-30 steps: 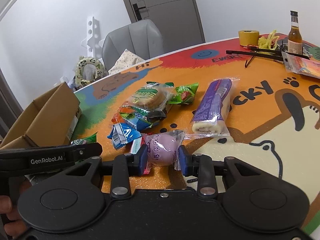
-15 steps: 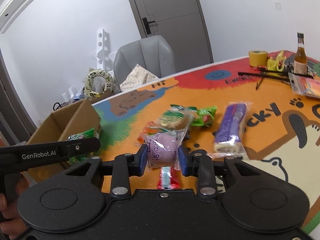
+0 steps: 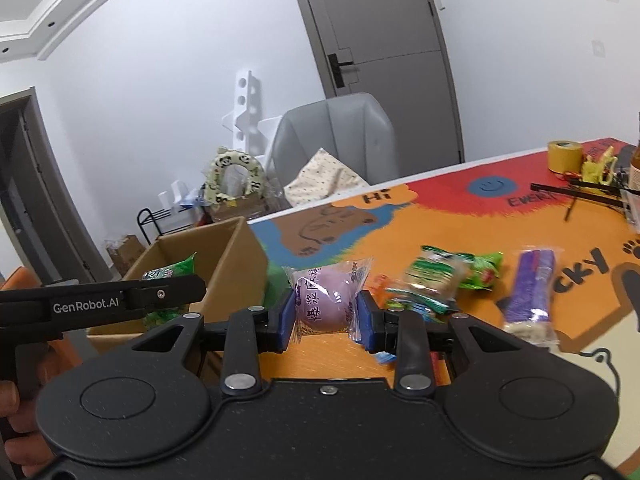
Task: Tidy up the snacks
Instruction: 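Carry the green plum bag into the box with the left tool while the right tool carries the pink bun, then open the left tool over the box while the right tool drops the pink bun inside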
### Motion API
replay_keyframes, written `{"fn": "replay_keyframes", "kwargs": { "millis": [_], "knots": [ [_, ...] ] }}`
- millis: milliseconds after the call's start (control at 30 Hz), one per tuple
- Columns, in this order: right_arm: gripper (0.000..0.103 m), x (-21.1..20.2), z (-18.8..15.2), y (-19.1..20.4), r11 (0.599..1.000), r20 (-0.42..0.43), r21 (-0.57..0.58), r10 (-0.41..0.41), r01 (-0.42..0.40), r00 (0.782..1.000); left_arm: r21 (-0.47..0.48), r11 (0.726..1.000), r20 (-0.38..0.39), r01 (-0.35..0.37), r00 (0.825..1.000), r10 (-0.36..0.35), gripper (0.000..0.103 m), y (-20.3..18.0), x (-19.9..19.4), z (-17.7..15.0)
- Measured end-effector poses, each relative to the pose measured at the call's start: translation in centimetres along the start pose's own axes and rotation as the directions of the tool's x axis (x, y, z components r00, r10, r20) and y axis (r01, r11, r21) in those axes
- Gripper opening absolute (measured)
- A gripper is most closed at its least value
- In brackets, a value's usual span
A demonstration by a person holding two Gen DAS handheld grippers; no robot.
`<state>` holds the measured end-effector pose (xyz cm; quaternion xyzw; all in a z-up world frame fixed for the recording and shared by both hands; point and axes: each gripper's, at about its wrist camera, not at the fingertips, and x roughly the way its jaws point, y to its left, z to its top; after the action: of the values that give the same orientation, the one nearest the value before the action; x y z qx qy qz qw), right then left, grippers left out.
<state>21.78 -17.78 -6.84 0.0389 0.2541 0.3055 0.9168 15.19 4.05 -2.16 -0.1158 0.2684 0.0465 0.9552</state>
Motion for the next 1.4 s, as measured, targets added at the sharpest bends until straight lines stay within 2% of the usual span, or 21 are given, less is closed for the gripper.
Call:
{"fn": "replay_keyframes", "kwargs": {
  "millis": [767,967,1067,1233,1367,1400],
  "knots": [
    [0.031,3.2,1.0,6.7,0.993,-0.011,-0.070,0.090,-0.091,0.996,-0.097,0.989,0.021,-0.112,0.993,0.115,0.031,8.4,-1.8,0.8],
    [0.031,4.5,1.3,8.3,0.991,-0.022,-0.084,0.107,-0.109,0.994,-0.118,0.986,0.004,-0.119,0.993,0.121,0.032,10.3,-1.4,1.0],
    [0.031,5.2,1.5,9.0,0.989,-0.028,-0.095,0.112,-0.114,0.993,-0.128,0.985,0.006,-0.114,0.993,0.115,0.035,10.9,-1.1,1.0],
    [0.031,6.1,1.8,10.2,0.986,-0.041,-0.118,0.113,-0.117,0.993,-0.175,0.980,0.010,-0.092,0.995,0.095,0.052,12.0,-1.1,0.9],
    [0.032,7.0,2.2,10.8,0.986,-0.048,-0.117,0.117,-0.122,0.992,-0.180,0.979,0.018,-0.095,0.995,0.100,0.055,12.3,-1.4,0.8],
    [0.036,7.3,2.4,11.0,0.985,-0.053,-0.118,0.122,-0.127,0.991,-0.181,0.979,0.016,-0.093,0.995,0.098,0.057,12.3,-1.4,0.8]
  ]
}}
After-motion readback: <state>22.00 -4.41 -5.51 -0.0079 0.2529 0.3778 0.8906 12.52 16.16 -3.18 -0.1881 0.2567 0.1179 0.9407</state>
